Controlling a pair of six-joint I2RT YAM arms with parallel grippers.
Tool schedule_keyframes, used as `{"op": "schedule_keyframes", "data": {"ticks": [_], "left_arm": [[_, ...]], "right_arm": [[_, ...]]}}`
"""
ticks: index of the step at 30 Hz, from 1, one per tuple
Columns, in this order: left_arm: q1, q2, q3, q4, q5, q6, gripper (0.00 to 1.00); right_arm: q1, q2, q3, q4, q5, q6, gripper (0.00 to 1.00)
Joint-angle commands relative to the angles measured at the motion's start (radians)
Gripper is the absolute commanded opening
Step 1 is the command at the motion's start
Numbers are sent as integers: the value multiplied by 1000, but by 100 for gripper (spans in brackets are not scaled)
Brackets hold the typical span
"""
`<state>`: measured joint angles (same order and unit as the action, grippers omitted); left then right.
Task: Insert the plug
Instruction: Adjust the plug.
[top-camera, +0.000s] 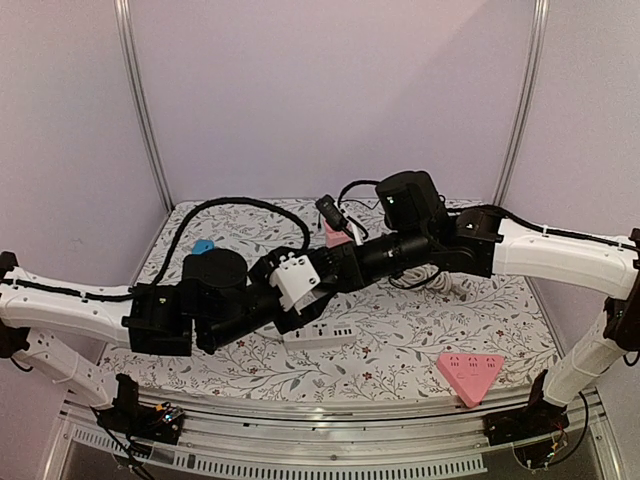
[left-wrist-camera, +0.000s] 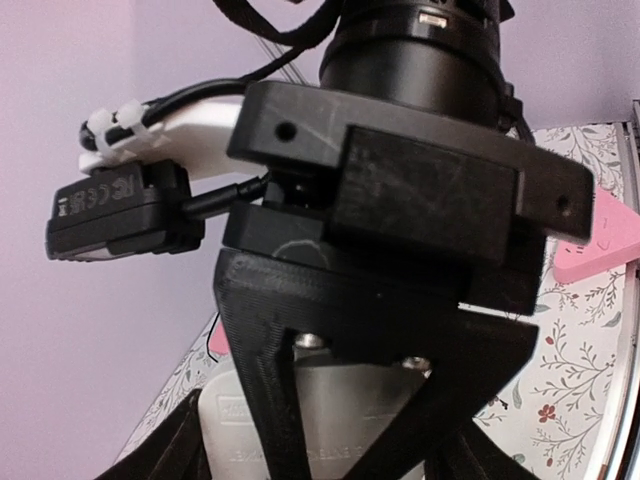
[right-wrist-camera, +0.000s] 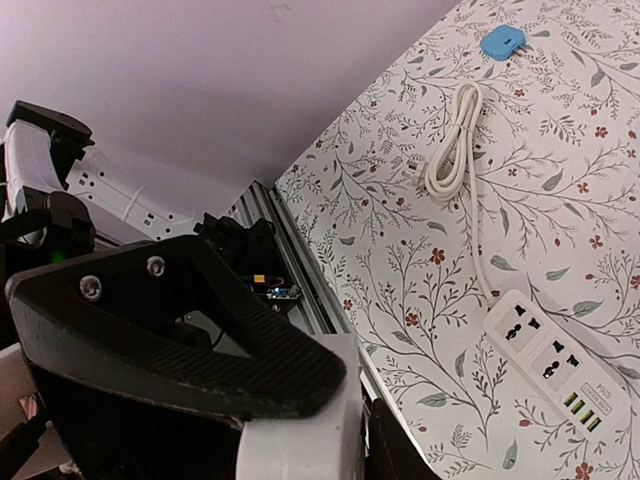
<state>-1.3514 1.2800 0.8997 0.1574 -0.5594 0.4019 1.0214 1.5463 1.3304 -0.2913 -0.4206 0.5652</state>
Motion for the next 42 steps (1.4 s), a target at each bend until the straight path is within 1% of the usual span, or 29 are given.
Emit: {"op": "schedule_keyframes", "data": {"ticks": [1, 3, 4, 7, 8, 9, 10, 11, 14, 15, 17, 18, 20, 22, 25, 27, 31, 33, 35, 38, 39, 42], "left_arm": [[-18, 9, -11, 71, -9, 19, 0], [-20, 11, -8, 70, -7, 22, 0], [-20, 12, -8, 69, -5, 23, 0], [-21, 10, -8, 59, -1, 23, 0], [-22, 2, -7, 52, -2, 5, 21], [-22, -10, -6, 38, 2, -19, 60], [-22, -32, -7, 17, 12, -41, 92], [-22, -58, -9, -8, 36, -60, 98], [-19, -180, -27, -107, 174, -105, 100], [-18, -229, -36, -133, 212, -121, 100], [-15, -317, -59, -153, 271, -157, 100], [-14, -356, -67, -154, 294, -176, 99], [-14, -397, -72, -204, 327, -211, 93], [-14, -374, -30, -278, 345, -249, 88], [-15, -268, 67, -378, 393, -297, 84], [-15, -194, 130, -411, 434, -311, 82], [-15, -79, 224, -419, 515, -307, 68], [-15, -67, 232, -398, 534, -303, 62], [-15, -80, 213, -355, 542, -301, 62], [-15, -117, 161, -244, 552, -313, 62], [-15, -123, 145, -212, 576, -323, 62], [-14, -113, 127, -133, 582, -359, 62]], "right_arm": [[0, -21, 1, -17, 26, -3, 19], [1, -17, 3, -18, 21, -5, 8], [0, -17, 5, -19, 19, -5, 0], [1, -22, 19, -57, 21, -29, 0], [2, -30, 28, -86, 33, -57, 0], [1, -37, 37, -116, 47, -80, 0], [0, -50, 46, -152, 63, -119, 0], [-1, -72, 54, -190, 77, -157, 0], [-2, -126, 62, -296, 49, -365, 0], [-2, -159, 58, -324, 14, -458, 0], [-2, -209, 43, -362, -76, -586, 0], [-1, -241, 35, -370, -115, -628, 0], [-1, -279, 21, -381, -161, -718, 0], [-2, -298, 31, -394, -166, -758, 0], [-2, -301, 59, -426, -174, -791, 0], [-1, -300, 74, -439, -202, -817, 0], [0, -288, 102, -462, -227, -841, 0], [0, -284, 110, -469, -228, -845, 0], [1, -286, 109, -469, -228, -847, 0], [3, -290, 105, -460, -228, -847, 0], [3, -289, 103, -456, -228, -847, 0], [3, -285, 102, -444, -234, -849, 0]]}}
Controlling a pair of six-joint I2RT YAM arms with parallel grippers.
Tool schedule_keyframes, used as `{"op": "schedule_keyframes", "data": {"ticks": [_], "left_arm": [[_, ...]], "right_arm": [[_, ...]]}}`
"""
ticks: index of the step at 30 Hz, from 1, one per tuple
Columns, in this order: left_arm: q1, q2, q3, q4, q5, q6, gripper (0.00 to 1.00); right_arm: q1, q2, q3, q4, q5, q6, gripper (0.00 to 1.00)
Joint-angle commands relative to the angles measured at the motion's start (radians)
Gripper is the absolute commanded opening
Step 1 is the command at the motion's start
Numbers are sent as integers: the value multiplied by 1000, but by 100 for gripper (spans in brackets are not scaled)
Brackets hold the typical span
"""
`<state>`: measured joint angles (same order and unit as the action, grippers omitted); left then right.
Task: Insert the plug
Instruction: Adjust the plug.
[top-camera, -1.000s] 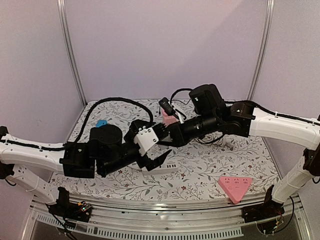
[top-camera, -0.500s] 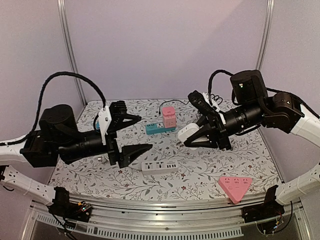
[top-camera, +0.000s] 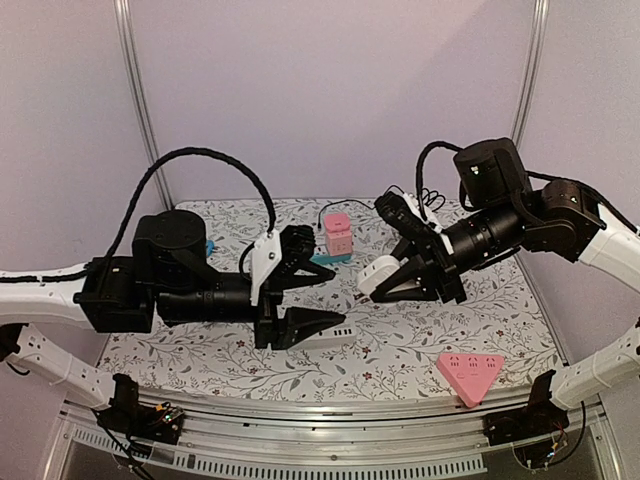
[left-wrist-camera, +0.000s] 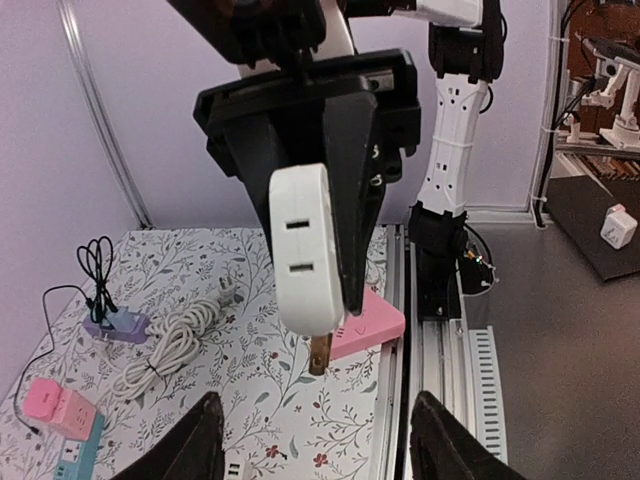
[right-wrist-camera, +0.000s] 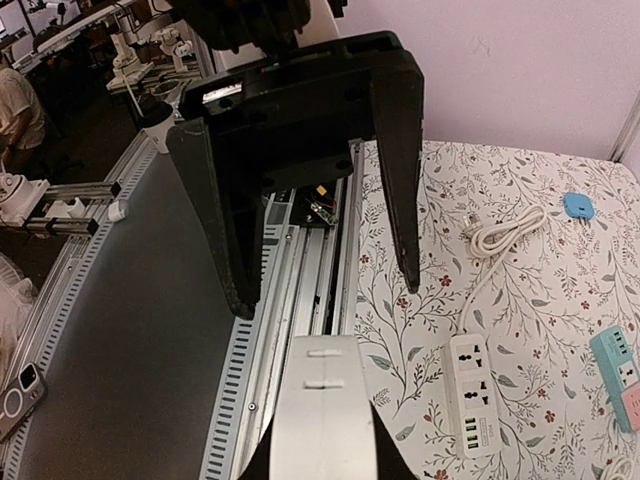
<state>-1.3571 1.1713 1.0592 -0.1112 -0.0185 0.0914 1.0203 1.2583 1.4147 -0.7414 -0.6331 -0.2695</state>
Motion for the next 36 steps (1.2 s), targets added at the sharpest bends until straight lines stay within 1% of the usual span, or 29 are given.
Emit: {"op": "schedule_keyframes", "data": {"ticks": [1, 4, 6, 8, 10, 16, 21, 23, 24, 25, 26, 29, 31, 32, 33, 34, 35, 36], "left_arm": [[-8, 7, -28, 143, 37, -56, 62], [-8, 41, -8, 152, 30, -76, 60], [-8, 51, 8, 161, 33, -84, 56], [-8, 57, 10, 182, 32, -86, 49], [-8, 62, 16, 181, 29, -86, 45], [-8, 87, 43, 171, 60, -88, 41], [-8, 109, 67, 169, 58, -88, 29], [-7, 115, 68, 175, 63, -88, 21], [-8, 118, 70, 174, 68, -88, 14], [-7, 121, 73, 168, 71, -88, 5], [-7, 124, 79, 159, 74, -88, 0], [-7, 127, 87, 130, 82, -86, 0], [-7, 117, 76, 136, 60, -84, 0], [-7, 106, 63, 150, 43, -85, 0], [-7, 88, 46, 174, 27, -83, 0], [-5, 68, 24, 205, 22, -82, 0], [-3, 45, -7, 243, 8, -82, 0], [0, 24, -34, 279, -11, -82, 0]], "right_arm": [[4, 6, 17, 9, -26, -15, 0], [6, 12, 17, 12, -31, -20, 0], [6, 12, 14, 12, -32, -20, 0], [8, 13, 12, 13, -39, -21, 0], [10, 10, 10, 13, -38, -21, 0], [14, -4, -3, 16, -32, -20, 0], [17, -10, -9, 19, -33, -20, 0], [17, -8, -10, 19, -35, -20, 0], [18, -8, -10, 20, -36, -20, 0], [17, -7, -10, 19, -36, -20, 0], [17, -8, -10, 20, -36, -20, 0], [17, -8, -10, 23, -32, -21, 0], [18, -10, -10, 22, -21, -20, 0], [18, -12, -11, 22, -17, -19, 3], [18, -16, -11, 24, -12, -17, 17], [18, -19, -13, 29, -5, -13, 38], [18, -29, -16, 39, 7, 4, 54], [18, -38, -21, 50, 17, 19, 63]]}}
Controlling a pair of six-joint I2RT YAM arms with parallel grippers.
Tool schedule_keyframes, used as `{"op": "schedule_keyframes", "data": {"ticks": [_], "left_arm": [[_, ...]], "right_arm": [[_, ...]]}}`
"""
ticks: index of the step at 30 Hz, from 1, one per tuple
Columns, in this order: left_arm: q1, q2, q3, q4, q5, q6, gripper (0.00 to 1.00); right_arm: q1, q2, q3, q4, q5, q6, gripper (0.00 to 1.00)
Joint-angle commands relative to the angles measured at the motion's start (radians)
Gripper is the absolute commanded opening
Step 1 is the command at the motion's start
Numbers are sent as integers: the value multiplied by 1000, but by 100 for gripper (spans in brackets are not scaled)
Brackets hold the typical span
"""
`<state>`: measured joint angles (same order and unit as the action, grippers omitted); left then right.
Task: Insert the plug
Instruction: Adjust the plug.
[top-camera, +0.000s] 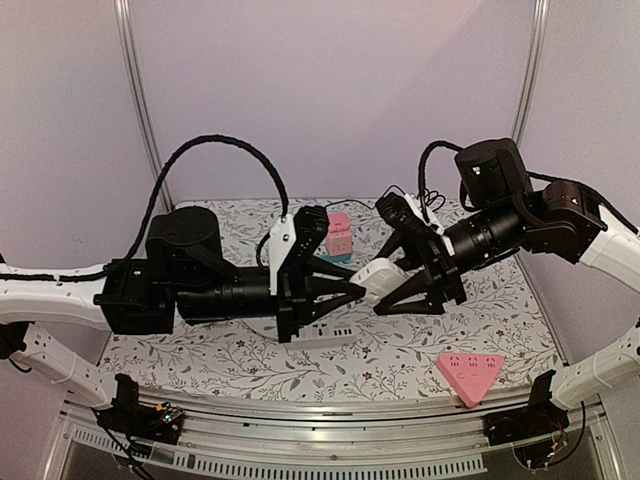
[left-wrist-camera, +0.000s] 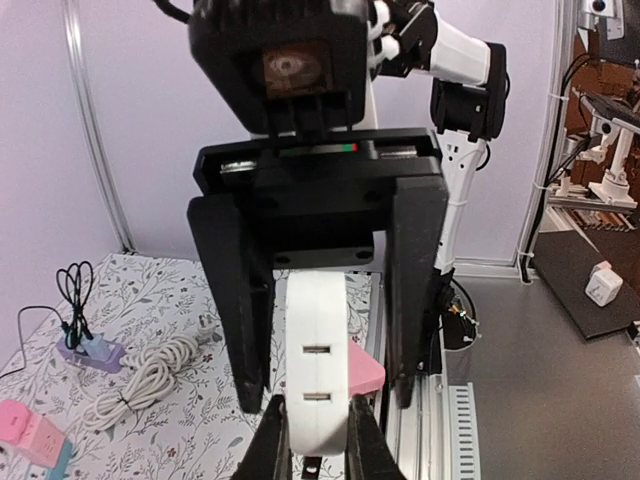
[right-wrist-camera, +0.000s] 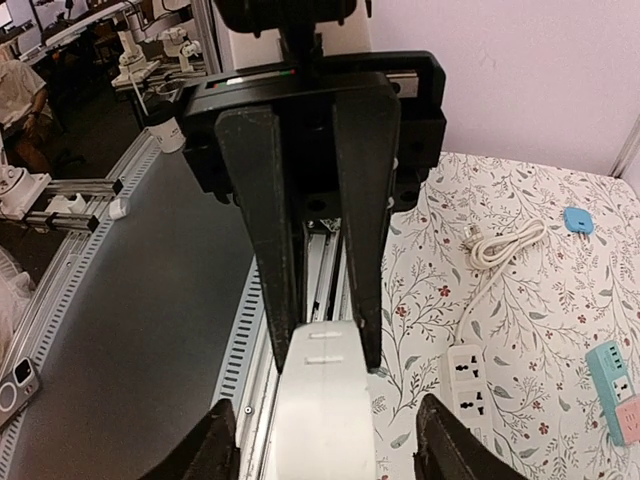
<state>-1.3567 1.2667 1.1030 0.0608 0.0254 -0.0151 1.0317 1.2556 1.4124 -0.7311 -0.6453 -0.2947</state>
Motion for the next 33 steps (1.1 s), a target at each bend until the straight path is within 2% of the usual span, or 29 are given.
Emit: {"op": "schedule_keyframes", "data": {"ticks": [1, 8, 11, 14, 16, 21, 28, 33], "left_arm": [[4, -93, -105, 148, -63, 22, 0], [24, -165, -240, 324, -64, 19, 0], [25, -171, -264, 386, -34, 18, 0], [25, -157, -259, 389, -33, 19, 0], [25, -149, -258, 393, -4, 18, 0], [25, -147, -256, 404, 5, 18, 0], [25, -143, -253, 386, -8, 19, 0], [25, -138, -231, 329, -46, 20, 0]], "right_arm": [[6, -44, -28, 53, 41, 51, 72], [5, -190, -202, 328, 138, 197, 92], [2, -182, -222, 403, 173, 316, 92], [3, -136, -207, 458, 135, 405, 87], [3, -108, -194, 473, 107, 425, 80], [3, -68, -172, 472, 52, 431, 50], [4, -67, -171, 479, -18, 418, 0], [4, -79, -169, 476, 3, 430, 0]]}}
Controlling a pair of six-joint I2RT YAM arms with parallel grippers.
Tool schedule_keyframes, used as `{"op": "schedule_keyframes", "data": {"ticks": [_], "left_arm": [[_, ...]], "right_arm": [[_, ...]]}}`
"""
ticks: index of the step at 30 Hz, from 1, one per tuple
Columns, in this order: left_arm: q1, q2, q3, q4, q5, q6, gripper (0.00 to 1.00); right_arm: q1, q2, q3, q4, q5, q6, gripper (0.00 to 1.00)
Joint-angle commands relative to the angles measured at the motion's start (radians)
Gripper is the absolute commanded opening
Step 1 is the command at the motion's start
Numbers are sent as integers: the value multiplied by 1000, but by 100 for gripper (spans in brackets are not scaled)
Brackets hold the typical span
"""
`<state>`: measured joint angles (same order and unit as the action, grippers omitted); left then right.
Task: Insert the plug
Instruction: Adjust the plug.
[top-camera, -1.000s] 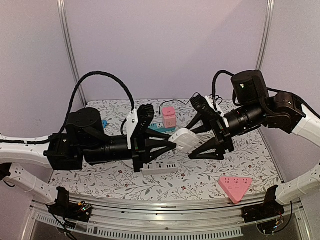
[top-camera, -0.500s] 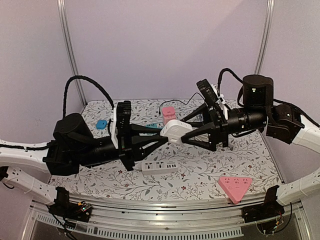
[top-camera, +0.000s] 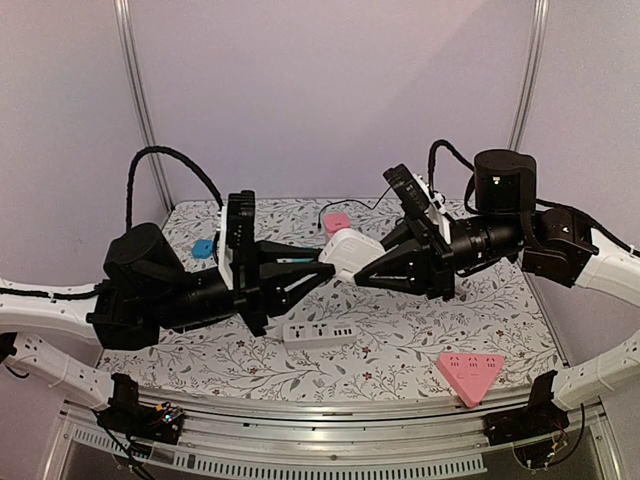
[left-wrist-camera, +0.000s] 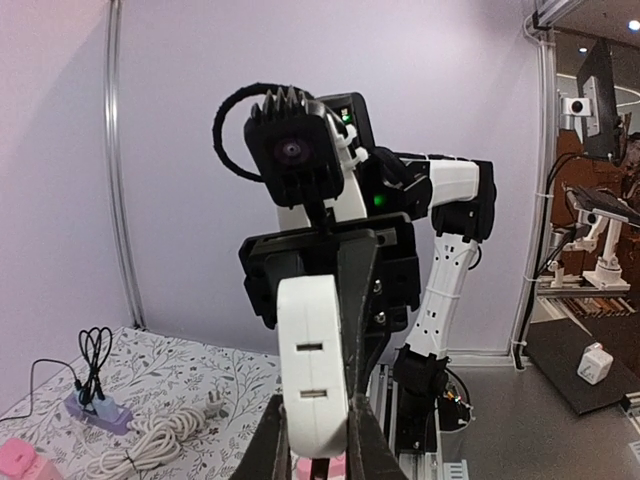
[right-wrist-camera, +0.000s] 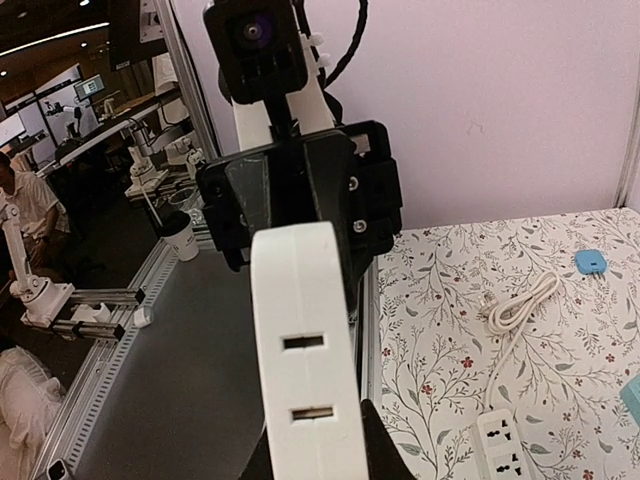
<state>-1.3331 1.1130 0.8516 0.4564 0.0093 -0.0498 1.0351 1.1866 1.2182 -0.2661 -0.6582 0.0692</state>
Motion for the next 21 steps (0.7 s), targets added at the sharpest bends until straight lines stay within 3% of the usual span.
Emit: {"op": "schedule_keyframes", "data": {"ticks": [1, 5, 7, 11, 15, 21], "left_arm": [[2, 19, 31, -94, -47, 59, 7], [2, 14, 63, -181, -65, 75, 60], [1, -1, 69, -209, -58, 82, 73], [2, 3, 135, -365, -47, 108, 75], [2, 53, 235, -596, -48, 115, 70], [1, 41, 196, -511, -29, 112, 62]], "right_arm": [[0, -11, 26, 10, 22, 70, 0], [0, -22, 28, -16, 32, 72, 0], [-1, -32, 28, -57, 30, 34, 0], [4, -19, 115, -346, 32, -140, 0], [9, 19, 203, -606, 126, -322, 0], [10, 84, 278, -712, 144, -405, 0]]}}
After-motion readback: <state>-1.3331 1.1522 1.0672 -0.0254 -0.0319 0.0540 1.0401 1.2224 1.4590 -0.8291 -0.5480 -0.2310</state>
